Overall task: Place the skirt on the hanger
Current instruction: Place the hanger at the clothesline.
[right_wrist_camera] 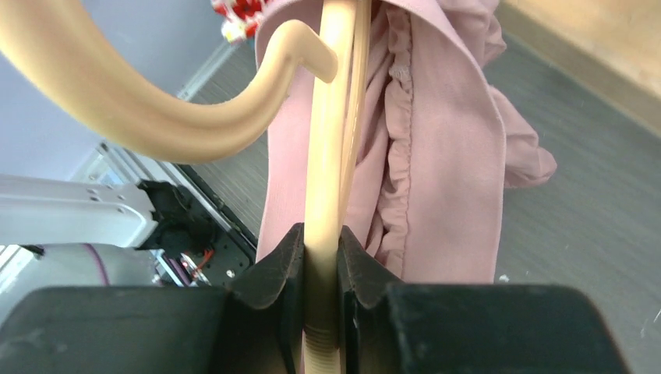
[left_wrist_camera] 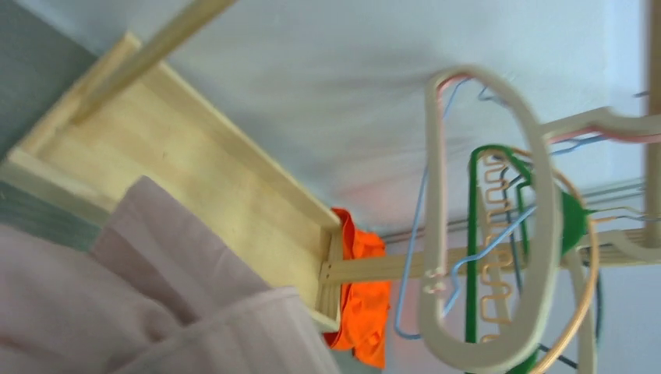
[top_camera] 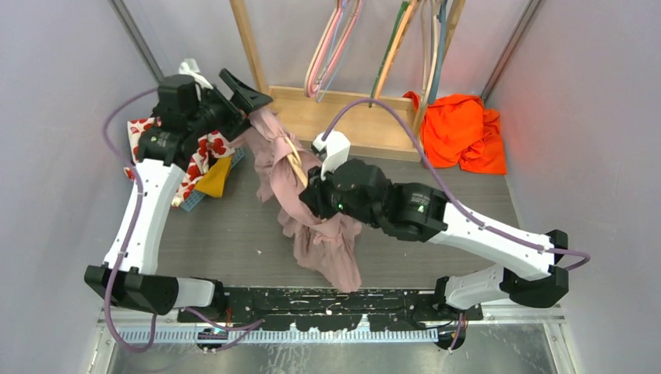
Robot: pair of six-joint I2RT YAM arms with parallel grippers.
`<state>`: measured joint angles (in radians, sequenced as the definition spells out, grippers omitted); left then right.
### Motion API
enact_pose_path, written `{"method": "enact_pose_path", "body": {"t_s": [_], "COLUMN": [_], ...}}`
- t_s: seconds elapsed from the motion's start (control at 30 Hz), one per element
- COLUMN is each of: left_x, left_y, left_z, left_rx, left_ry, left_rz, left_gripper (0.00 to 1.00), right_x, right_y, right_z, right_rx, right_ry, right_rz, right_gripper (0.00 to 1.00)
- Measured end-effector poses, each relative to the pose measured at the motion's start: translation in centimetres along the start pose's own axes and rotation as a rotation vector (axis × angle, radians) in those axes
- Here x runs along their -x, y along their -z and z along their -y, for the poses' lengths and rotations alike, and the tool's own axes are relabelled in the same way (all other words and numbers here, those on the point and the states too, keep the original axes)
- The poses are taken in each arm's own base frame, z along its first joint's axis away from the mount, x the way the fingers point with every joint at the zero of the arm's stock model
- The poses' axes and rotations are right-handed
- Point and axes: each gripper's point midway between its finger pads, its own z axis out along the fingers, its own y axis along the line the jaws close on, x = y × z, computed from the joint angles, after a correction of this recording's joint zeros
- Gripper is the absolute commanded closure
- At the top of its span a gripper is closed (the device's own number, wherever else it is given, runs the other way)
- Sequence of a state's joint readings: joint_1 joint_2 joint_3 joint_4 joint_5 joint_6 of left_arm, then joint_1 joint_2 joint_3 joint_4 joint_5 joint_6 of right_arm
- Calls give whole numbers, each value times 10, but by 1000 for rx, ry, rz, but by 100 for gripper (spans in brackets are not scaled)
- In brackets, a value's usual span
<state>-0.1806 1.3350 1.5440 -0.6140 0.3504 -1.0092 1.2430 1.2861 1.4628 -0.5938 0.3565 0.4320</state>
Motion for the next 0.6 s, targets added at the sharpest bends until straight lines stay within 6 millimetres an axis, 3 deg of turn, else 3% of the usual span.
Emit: {"method": "enact_pose_path", "body": {"t_s": [0.13, 0.23, 0.4, 0.47, 0.6], "left_x": [29, 37, 27, 19, 5], "left_y": [35, 69, 112, 122, 127], "left_z": [18, 24, 16, 7, -10], "left_rx": [-16, 7, 48, 69, 113], "left_ry": [-123, -193, -252, -260, -271], "left_rz": [144, 234, 291, 290, 249], "left_gripper": [1, 0, 0, 1, 0], "right_x": [50, 92, 154, 176, 202], "right_y": [15, 11, -20, -35, -59], "right_z": [-2, 5, 37, 49, 70], "right_rx": [6, -5, -96, -126, -163], "right_ry": [6, -22, -65, -80, -104], "right_rz": [38, 62, 130, 172, 232], "right_gripper": [99, 99, 99, 99, 99]}}
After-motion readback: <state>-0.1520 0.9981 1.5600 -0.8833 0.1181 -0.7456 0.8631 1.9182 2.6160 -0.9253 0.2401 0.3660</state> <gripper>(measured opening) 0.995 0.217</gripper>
